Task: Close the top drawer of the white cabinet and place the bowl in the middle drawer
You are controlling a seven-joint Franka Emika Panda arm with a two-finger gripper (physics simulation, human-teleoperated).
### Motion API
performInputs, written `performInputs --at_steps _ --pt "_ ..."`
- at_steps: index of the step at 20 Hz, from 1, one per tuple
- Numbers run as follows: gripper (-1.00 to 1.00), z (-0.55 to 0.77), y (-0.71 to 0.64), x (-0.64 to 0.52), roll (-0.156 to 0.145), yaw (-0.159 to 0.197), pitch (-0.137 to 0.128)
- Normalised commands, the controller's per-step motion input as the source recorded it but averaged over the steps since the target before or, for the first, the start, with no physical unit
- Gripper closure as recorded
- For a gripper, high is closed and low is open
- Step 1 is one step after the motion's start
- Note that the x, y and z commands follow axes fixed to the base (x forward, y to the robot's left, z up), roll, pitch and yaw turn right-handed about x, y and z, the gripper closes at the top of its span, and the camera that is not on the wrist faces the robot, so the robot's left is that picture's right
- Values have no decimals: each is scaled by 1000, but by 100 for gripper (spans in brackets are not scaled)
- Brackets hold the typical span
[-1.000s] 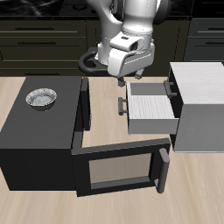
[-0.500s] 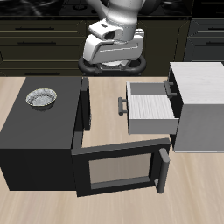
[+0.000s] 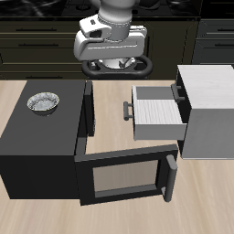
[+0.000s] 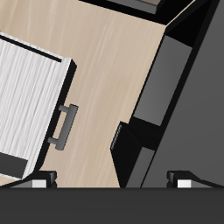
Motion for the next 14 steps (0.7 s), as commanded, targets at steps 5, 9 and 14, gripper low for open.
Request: performInputs --at_steps 5,9,14 --pt "-100 104 -63 -11 13 -60 4" --pt "-100 238 -159 13 -26 -48 -34" --pt "-100 49 -147 11 -5 20 0"
